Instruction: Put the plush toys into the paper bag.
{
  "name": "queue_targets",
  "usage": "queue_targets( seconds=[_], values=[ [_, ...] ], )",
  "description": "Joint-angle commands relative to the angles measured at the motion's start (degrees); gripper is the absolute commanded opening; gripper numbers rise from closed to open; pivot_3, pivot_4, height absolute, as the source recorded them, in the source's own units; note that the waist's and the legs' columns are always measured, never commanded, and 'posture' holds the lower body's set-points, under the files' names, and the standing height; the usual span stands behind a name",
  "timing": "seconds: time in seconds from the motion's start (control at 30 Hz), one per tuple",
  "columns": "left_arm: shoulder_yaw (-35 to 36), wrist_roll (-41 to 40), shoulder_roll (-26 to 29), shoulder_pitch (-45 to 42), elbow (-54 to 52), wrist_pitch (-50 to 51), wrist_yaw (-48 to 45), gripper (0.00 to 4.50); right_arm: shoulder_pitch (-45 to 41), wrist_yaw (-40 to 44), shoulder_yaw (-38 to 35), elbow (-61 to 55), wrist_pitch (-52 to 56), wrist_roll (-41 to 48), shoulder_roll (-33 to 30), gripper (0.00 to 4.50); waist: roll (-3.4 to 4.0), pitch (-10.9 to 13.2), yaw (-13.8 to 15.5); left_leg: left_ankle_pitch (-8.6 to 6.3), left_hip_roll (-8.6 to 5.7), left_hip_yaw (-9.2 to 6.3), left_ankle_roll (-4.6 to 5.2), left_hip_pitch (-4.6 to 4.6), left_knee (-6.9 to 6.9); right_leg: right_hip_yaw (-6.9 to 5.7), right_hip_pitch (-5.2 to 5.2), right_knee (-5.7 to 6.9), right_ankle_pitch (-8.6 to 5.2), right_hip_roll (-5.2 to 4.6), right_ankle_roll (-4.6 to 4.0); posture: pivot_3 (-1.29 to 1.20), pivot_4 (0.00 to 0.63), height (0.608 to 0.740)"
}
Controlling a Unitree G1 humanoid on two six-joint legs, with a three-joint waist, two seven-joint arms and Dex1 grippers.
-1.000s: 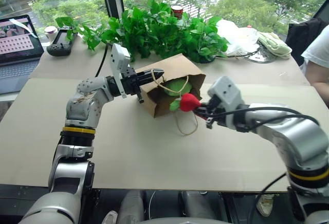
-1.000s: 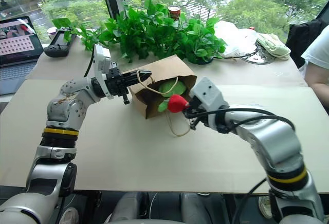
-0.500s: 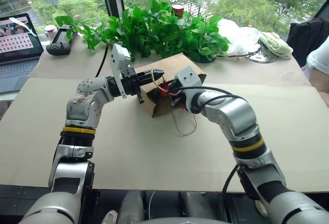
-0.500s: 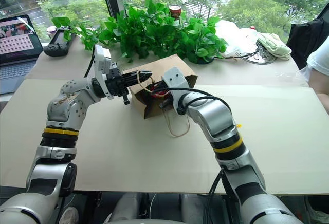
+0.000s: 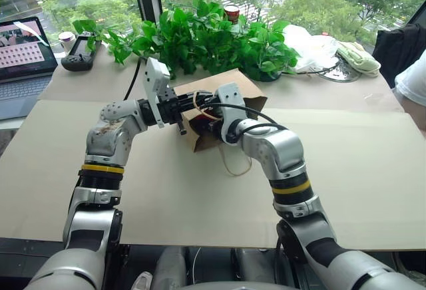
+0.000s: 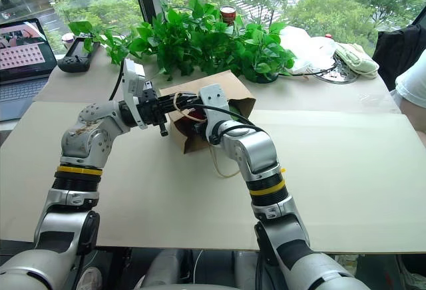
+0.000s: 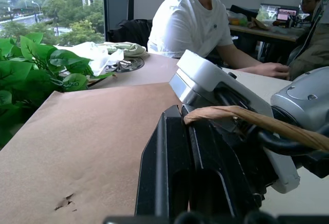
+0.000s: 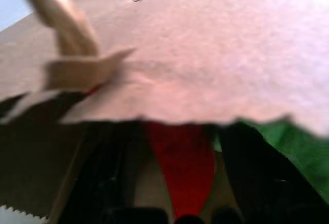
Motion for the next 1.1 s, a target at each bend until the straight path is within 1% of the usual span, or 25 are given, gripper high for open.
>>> queue_targets(
  seconds=[0.03,0.23,0.37,0.47,0.63,0.73,0.8,0.97,1.03,1.07,1.1],
  values=[
    [0.42,-0.24,-0.05,-1.15,-1.04,-0.88,-0.41,0.0,0.69,1.81,-2.04,-7.68,3.53,1.74,-2.35,3.49,0.0,0.0,0.0,0.0,0.0,0.0,0.0,0.0,-0.01,0.0,0.0,0.0,0.0,0.0,0.0,0.0,0.15,0.74],
    [0.67,-0.15,0.05,-0.97,-0.75,-0.99,-0.53,0.0,6.39,6.22,-3.77,-22.08,13.59,5.63,-10.61,3.49,0.0,0.0,0.21,-0.01,0.0,-0.01,0.01,-0.04,-0.03,0.0,0.02,-0.02,0.0,-0.01,0.0,0.0,0.15,0.74],
    [0.71,-0.14,0.02,-0.91,-0.72,-0.95,-0.54,0.0,8.92,7.8,-4.08,-28.77,19.03,8.13,-12.85,3.49,0.0,0.0,-0.11,-0.01,0.0,0.0,0.01,0.02,-0.03,0.02,-0.02,-0.06,0.0,0.0,0.0,0.0,0.15,0.74],
    [0.69,-0.08,-0.07,-0.96,-0.58,-0.94,-0.59,0.0,10.58,7.79,-3.9,-31.81,21.9,9.25,-12.22,3.49,0.0,0.0,-0.25,0.0,0.03,-0.05,0.01,0.05,-0.04,0.02,0.0,-0.05,-0.01,0.06,-0.01,0.0,0.15,0.74],
    [0.55,-0.06,-0.26,-1.23,-0.38,-0.85,-0.64,0.0,14.15,5.75,-1.11,-31.64,22.02,9.24,-8.48,3.49,-0.01,0.0,-0.15,0.01,0.01,-0.06,-0.01,0.04,0.0,0.03,0.01,-0.05,-0.01,0.05,-0.01,0.0,0.15,0.74],
    [0.45,0.03,-0.28,-1.4,-0.26,-0.9,-0.75,0.0,15.89,4.12,1.76,-28.61,19.35,7.28,-8.37,3.49,-0.01,0.0,-0.05,0.01,0.0,-0.06,-0.01,0.02,-0.01,0.02,0.01,-0.06,-0.01,0.05,-0.01,0.0,0.15,0.74],
    [0.43,0.04,-0.29,-1.49,-0.28,-0.85,-0.74,0.0,16.54,3.17,4.58,-26.72,17.92,5.69,-9.96,3.49,0.0,0.0,-0.04,0.01,-0.01,-0.04,-0.01,0.02,0.0,0.02,0.01,-0.07,-0.01,0.03,-0.01,0.0,0.15,0.74],
    [0.39,0.04,-0.24,-1.63,-0.47,-0.62,-0.66,0.0,17.42,2.71,4.96,-24.27,14.56,4.73,-9.35,3.49,-0.01,0.0,0.01,0.01,-0.01,-0.05,-0.01,0.02,0.0,0.02,0.01,-0.07,-0.01,0.03,-0.01,0.0,0.15,0.74],
    [0.41,0.02,-0.2,-1.62,-0.55,-0.56,-0.63,0.0,17.79,3.03,5.17,-23.64,13.43,4.52,-9.21,2.99,0.0,0.0,-0.04,0.01,-0.01,-0.05,-0.01,0.02,0.0,0.02,0.01,-0.07,-0.01,0.03,-0.01,0.0,0.15,0.74],
    [0.43,0.02,-0.17,-1.61,-0.58,-0.55,-0.61,0.0,18.06,3.28,5.19,-23.47,13.04,4.56,-9.09,2.83,0.0,0.0,-0.06,0.01,-0.01,-0.05,-0.01,0.03,0.0,0.02,0.01,-0.07,-0.01,0.03,-0.01,0.0,0.15,0.74],
    [0.43,0.02,-0.15,-1.6,-0.6,-0.55,-0.61,0.0,18.31,3.48,5.3,-23.37,12.8,4.58,-9.08,2.44,0.0,0.0,-0.05,0.01,0.0,-0.06,-0.01,0.03,0.0,0.02,0.01,-0.07,-0.01,0.04,-0.01,0.0,0.15,0.74]
  ],
)
